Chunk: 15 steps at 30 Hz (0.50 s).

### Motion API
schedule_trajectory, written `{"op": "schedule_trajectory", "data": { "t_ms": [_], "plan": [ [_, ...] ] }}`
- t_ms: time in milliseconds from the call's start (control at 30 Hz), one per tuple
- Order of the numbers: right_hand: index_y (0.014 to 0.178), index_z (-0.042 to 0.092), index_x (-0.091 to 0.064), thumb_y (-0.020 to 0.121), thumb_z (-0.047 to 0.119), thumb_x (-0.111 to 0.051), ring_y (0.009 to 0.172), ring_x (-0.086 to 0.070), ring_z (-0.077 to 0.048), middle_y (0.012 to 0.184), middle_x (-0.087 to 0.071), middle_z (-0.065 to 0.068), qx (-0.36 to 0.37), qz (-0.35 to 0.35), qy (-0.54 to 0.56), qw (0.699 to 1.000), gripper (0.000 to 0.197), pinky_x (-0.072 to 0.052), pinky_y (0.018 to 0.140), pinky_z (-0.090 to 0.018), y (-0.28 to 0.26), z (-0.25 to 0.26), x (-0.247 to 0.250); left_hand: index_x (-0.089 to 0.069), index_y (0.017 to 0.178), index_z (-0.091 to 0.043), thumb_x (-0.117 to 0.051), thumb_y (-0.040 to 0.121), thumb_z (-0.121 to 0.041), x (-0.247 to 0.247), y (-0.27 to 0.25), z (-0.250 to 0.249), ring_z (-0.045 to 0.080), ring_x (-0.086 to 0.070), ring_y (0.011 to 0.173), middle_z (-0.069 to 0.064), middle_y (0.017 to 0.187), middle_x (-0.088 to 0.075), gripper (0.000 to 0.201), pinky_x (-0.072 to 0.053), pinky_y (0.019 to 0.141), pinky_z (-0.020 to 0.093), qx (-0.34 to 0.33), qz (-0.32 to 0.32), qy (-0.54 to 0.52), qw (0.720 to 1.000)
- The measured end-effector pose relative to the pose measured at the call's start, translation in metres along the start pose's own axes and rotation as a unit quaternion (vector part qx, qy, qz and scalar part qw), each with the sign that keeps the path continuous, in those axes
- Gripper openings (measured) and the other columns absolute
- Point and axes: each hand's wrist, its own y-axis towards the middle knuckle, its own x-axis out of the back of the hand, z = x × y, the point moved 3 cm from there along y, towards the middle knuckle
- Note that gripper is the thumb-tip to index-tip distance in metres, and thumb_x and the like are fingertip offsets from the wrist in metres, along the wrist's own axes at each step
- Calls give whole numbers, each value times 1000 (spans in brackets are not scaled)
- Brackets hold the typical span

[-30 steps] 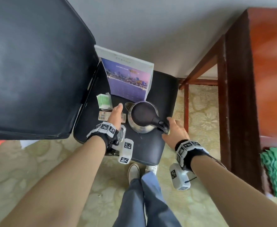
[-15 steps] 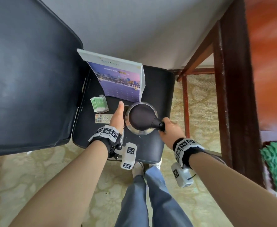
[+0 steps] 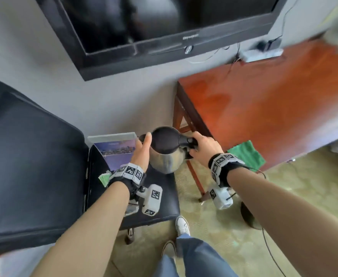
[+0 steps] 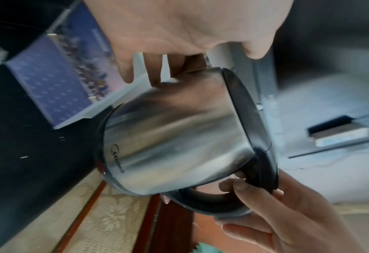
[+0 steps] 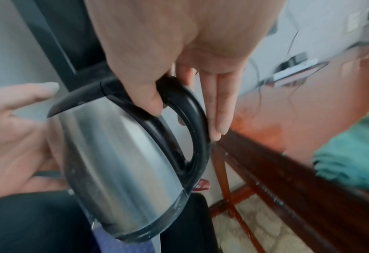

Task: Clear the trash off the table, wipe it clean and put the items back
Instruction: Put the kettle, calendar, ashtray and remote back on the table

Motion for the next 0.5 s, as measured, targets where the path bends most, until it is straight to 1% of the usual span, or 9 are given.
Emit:
{"op": "schedule_trajectory", "data": {
  "t_ms": [67,133,200,233,267,300,333,433,500],
  "plan": [
    [112,20,-51,86,25,-60,86,-64,-36,91,-65,-9,-12,-45,9,999,29,-43,67,-34,-21,-1,42,-17,157,-13,-35,91,-74,-11,-14,-41,26,-24,149,8,161,-27,92,-16,122,44,-52,8,15,998],
    [106,20,-50,86,27,-62,83,-63,-37,84,-61,-6,-27,-90,16,995,24,-42,64,-34,-43,-9,83,-28,151,-11,-36,86,-76,-29,-29,-81,25,-35,142,7,153,-39,92,-24,119,45,-97,35,24,994],
    [96,24,-45,85,26,-63,83,-63,-38,83,-61,-7,-47,-131,26,990,21,-39,63,-33,-63,-22,119,-26,152,-12,-35,79,-81,-52,-42,-113,22,-37,141,4,154,-39,101,-26,119,45,-127,68,33,989],
    [93,25,-43,84,25,-63,83,-63,-38,84,-63,-8,-59,-152,29,986,22,-39,62,-34,-74,-30,137,-26,153,-13,-36,82,-79,-65,-50,-128,20,-37,141,2,154,-38,98,-25,118,40,-146,81,35,985],
    [91,26,-41,84,24,-63,83,-63,-38,84,-64,-8,-71,-171,33,982,23,-40,62,-34,-84,-39,153,-28,151,-12,-38,90,-72,-79,-59,-144,16,-39,138,-1,150,-40,86,-26,115,33,-176,91,36,980],
    [91,25,-42,84,24,-63,82,-63,-37,83,-63,-8,-80,-189,35,978,22,-40,62,-34,-95,-49,168,-32,149,-12,-38,98,-62,-94,-64,-156,14,-41,133,-2,144,-43,71,-26,108,26,-199,97,40,974],
    [92,24,-44,84,24,-63,81,-62,-36,82,-63,-7,-90,-207,36,974,20,-40,61,-34,-106,-60,182,-35,147,-13,-37,102,-55,-111,-71,-167,14,-42,130,-1,138,-45,62,-26,102,24,-212,110,49,970],
    [100,19,-54,84,24,-64,82,-62,-34,86,-66,-8,-117,-250,33,961,20,-45,65,-35,-142,-99,219,-37,146,-13,-37,103,-52,-165,-96,-190,17,-42,130,2,136,-47,57,-24,97,24,-233,146,69,959],
    [101,21,-56,83,25,-65,82,-62,-34,88,-67,-7,-135,-271,37,952,20,-49,68,-36,-165,-131,240,-39,142,-18,-38,103,-53,-205,-111,-197,21,-43,134,-1,133,-47,53,-28,102,26,-244,177,70,951]
  ]
}}
